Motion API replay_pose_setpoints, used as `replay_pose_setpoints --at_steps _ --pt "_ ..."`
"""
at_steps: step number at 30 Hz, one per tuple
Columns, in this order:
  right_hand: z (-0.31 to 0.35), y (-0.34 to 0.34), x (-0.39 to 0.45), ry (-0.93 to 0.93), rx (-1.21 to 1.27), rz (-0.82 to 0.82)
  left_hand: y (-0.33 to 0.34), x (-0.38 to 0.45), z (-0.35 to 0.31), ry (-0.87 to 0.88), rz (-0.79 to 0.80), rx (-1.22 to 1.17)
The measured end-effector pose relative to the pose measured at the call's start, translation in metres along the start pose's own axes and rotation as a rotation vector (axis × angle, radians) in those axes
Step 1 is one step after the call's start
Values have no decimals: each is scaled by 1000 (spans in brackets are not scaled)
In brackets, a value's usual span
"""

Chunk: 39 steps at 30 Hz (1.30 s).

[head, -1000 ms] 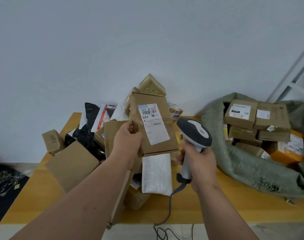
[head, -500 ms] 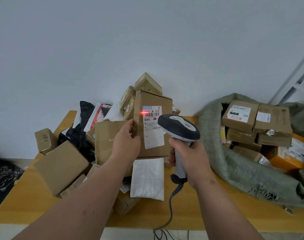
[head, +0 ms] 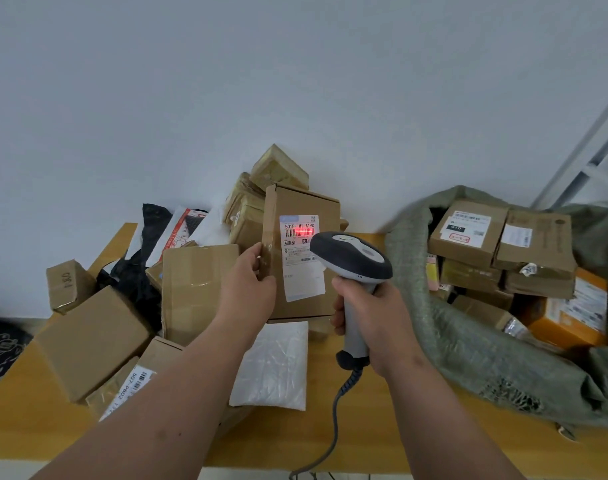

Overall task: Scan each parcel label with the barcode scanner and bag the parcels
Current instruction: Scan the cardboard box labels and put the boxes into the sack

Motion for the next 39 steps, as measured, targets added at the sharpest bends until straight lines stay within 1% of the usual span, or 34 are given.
replay_pose_setpoints --at_steps 3,6,8,11,14,18,21,24,27,30,32,34,37,39 --pt "-3 -8 4 -1 1 -12 9 4 1 17 0 4" --pt "-7 -13 7 1 26 -47 16 3 -3 88 4 44" --pt "-10 -16 10 0 74 -107 21 2 -12 170 -5 136" --pt "-12 -17 13 -30 174 -231 31 -5 -31 350 -9 295" --pt "-12 -13 16 -74 275 -378 46 -13 -48 529 47 383" --pt "-7 -12 13 -115 333 -516 68 -20 -58 677 151 436" --pt "-8 -16 13 -109 435 -592 81 -26 -67 763 219 457" --pt "-10 -21 10 -97 483 -656 89 -33 -74 780 283 423" --pt "-14 -36 9 -64 563 -682 98 -42 -78 805 357 367" --pt "-18 -57 7 -57 585 -691 114 -50 -80 776 476 309" --pt "-22 -72 9 -59 551 -702 127 -53 -83 766 522 276" --pt "-24 -87 12 -75 571 -697 141 -54 -85 758 562 226" --pt "-24 -116 21 -97 603 -698 163 -52 -93 695 687 131" --pt "-22 -137 26 -105 634 -679 179 -49 -101 655 673 138"
Point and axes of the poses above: each hand's wrist, its own x-axis towards the middle knuckle, its own y-axis out of the palm, z = x × y, the point moved 2 cm from there along x, towards the middle knuckle, and after that the axes turned 4 degrees about -x, right-handed, at the moved point
